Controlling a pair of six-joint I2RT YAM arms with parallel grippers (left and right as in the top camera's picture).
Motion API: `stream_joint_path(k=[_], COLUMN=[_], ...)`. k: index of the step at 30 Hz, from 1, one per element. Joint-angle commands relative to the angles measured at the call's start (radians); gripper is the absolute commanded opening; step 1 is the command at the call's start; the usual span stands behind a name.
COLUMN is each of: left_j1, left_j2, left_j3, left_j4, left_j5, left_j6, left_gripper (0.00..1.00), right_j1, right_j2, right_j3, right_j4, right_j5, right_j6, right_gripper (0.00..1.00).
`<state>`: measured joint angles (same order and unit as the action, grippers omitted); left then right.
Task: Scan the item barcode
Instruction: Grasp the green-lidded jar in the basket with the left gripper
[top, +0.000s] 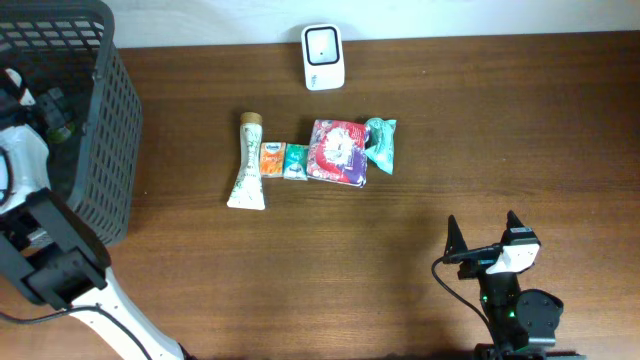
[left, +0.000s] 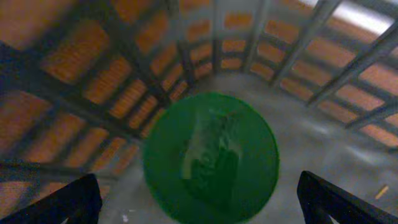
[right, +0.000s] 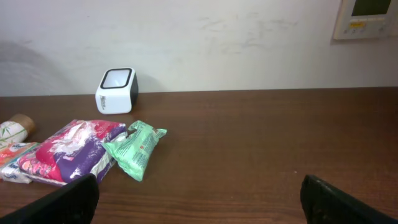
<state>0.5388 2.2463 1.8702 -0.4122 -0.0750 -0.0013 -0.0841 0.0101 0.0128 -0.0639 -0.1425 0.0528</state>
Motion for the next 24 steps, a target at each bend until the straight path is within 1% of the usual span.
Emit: stream_joint_path(k=[1, 5, 7, 11, 14, 15, 16, 17, 19, 20, 21, 23, 24], left_j1=[0.003, 0.003, 0.003, 0.003, 0.004, 0.004, 0.004, 0.003, 0.003, 0.003, 0.006, 0.006, 0.006], left_j2=[0.072, 0.083, 0.083, 0.083, 0.083, 0.083, 0.083, 0.083, 0.083, 0.082, 0.082, 0.08, 0.077], left_j3=[0.01, 0.01, 0.01, 0.01, 0.01, 0.01, 0.01, 0.01, 0.01, 0.01, 0.01, 0.01, 0.01], left_j4=[0.05, 0.153, 0.187, 0.174, 0.119, 0.111, 0.106, 0.103, 0.104, 0.105, 0.104, 0.096, 0.09], left_j5=[0.058, 0.079, 0.152, 0.154, 0.154, 0.154, 0.154, 0.155, 0.158, 0.158, 0.158, 0.158, 0.158], left_j6=[-0.014, -0.014, -0.014, -0.014, -0.014, -0.014, -0.014, -0.014, -0.014, -0.014, -0.014, -0.014, -0.014], left_gripper=[0.99, 1.0, 0.93, 0.76, 0.75, 0.78, 0.89, 0.88, 0.78, 0.76, 0.68, 0.57, 0.56], right_j1=[0.008, 0.008, 0.008, 0.008, 0.008, 0.008, 0.008, 0.008, 0.008, 0.008, 0.008, 0.008, 0.008], right_j2=[-0.006, -0.006, -0.006, -0.006, -0.006, -0.006, -0.006, -0.006, -0.006, -0.006, -0.006, -0.006, -0.006], right_j3=[-0.007, -0.007, -0.007, -0.007, -0.007, -0.007, -0.007, -0.007, -0.007, -0.007, -0.007, -0.007, -0.007], right_j4=[-0.003, -0.003, -0.003, -0.003, -0.004, -0.003, -0.004, -0.003, -0.003, -0.003, -0.003, -0.003, -0.004], right_j5=[0.004, 0.004, 0.004, 0.004, 0.004, 0.004, 0.004, 0.004, 0.004, 0.004, 0.004, 0.004, 0.004], right_j6=[0.008, 0.008, 0.008, 0.008, 0.008, 0.008, 0.008, 0.008, 0.008, 0.008, 0.008, 0.008, 0.008], right_gripper=[0.99, 0.99, 0.99, 0.99, 0.99, 0.99, 0.99, 0.99, 0.99, 0.99, 0.99, 0.99, 0.99])
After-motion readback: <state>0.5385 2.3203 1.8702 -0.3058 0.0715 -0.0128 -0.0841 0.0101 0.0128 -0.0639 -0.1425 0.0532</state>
